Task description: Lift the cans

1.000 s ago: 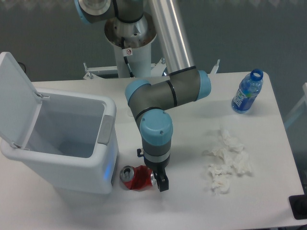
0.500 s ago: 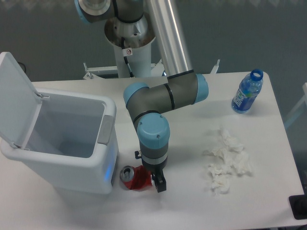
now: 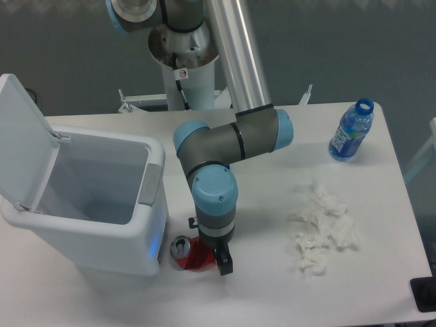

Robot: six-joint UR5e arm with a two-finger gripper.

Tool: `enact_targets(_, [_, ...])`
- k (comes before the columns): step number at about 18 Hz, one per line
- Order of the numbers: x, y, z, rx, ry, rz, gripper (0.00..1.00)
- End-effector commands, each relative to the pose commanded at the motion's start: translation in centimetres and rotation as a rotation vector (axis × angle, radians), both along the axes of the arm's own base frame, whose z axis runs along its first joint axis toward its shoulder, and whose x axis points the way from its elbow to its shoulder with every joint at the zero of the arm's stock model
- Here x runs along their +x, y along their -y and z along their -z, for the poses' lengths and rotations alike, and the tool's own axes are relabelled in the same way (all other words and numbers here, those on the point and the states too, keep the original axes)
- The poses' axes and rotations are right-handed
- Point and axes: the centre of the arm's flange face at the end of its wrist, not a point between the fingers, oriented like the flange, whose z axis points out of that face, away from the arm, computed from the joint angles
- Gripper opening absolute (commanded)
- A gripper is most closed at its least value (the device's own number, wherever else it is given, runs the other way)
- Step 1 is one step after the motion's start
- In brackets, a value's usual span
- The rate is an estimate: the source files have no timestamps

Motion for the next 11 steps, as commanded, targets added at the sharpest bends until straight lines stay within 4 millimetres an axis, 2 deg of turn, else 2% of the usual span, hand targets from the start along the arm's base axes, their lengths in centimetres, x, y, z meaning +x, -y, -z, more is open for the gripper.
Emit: enact_targets(11, [-0.18,0.07,0.23,-0.014,-0.013,0.008,0.97])
